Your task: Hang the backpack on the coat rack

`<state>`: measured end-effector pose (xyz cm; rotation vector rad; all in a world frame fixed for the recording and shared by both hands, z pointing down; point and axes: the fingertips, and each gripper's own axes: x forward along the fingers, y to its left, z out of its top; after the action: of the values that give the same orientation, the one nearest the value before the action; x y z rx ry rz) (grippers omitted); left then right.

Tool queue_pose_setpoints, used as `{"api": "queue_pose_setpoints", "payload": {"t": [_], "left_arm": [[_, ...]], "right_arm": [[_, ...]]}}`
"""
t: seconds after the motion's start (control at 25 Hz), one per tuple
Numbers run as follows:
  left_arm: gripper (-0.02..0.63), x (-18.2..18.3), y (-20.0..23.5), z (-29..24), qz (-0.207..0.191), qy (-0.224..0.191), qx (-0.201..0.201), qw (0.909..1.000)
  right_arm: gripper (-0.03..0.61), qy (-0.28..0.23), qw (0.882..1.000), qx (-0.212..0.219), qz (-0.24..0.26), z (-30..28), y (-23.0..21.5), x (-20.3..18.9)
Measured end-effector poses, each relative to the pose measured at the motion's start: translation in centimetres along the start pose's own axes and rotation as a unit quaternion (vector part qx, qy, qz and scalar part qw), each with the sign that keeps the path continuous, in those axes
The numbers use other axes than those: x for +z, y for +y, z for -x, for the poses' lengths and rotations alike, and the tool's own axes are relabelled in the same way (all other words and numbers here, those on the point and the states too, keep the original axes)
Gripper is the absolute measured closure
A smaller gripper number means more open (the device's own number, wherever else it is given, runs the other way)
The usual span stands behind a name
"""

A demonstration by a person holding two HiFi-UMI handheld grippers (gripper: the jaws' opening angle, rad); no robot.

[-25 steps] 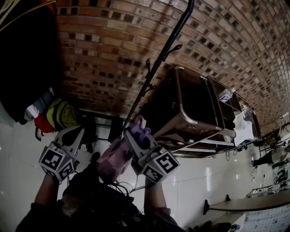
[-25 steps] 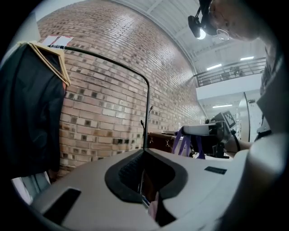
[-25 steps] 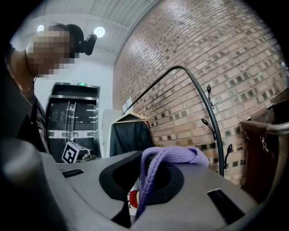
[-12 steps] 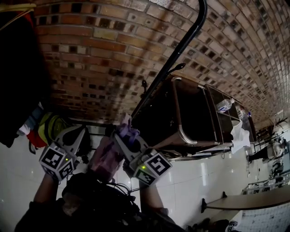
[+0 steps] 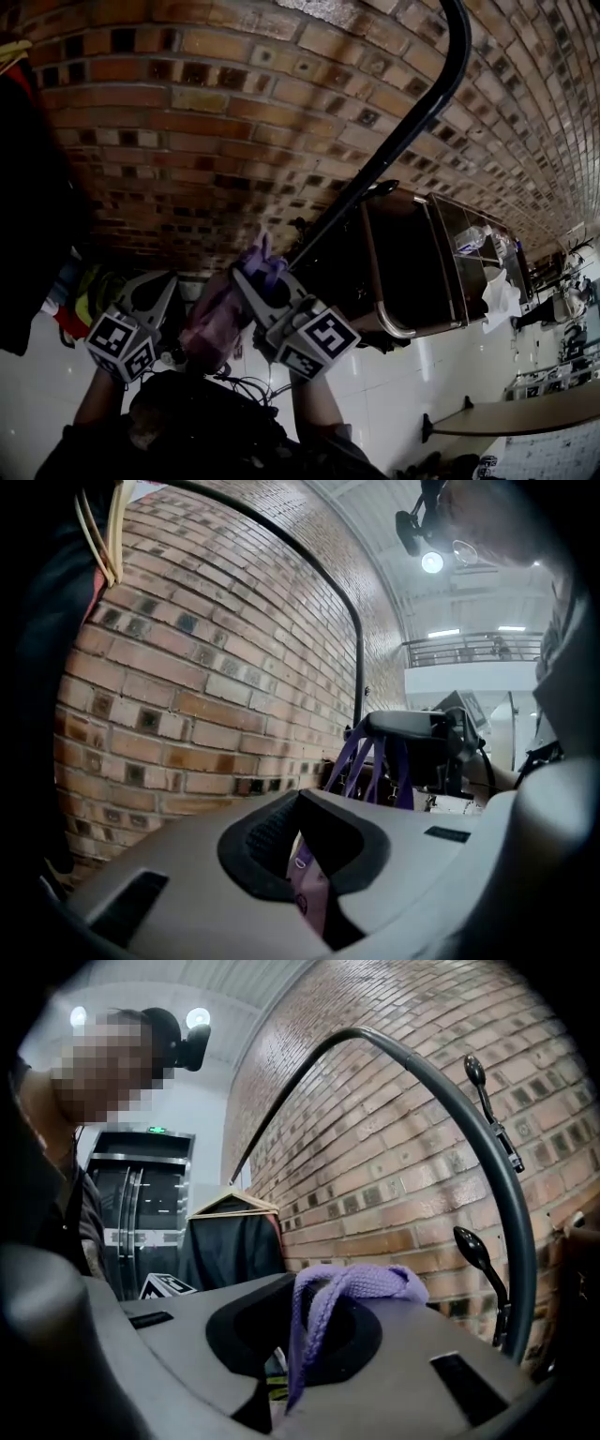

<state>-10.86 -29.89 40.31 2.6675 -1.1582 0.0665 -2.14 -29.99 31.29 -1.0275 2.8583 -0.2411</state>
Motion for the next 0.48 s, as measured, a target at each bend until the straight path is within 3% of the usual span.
{"api": "queue_pose_setpoints", "payload": {"t": [0.48], "left_arm": [[0.600, 0.6, 3.2, -4.3, 0.011, 0.010, -0.002, 0.9999]], "right_arm": [[0.552, -0.033, 0.999, -0.025, 0.006, -3.7, -6.1, 5.8]]}}
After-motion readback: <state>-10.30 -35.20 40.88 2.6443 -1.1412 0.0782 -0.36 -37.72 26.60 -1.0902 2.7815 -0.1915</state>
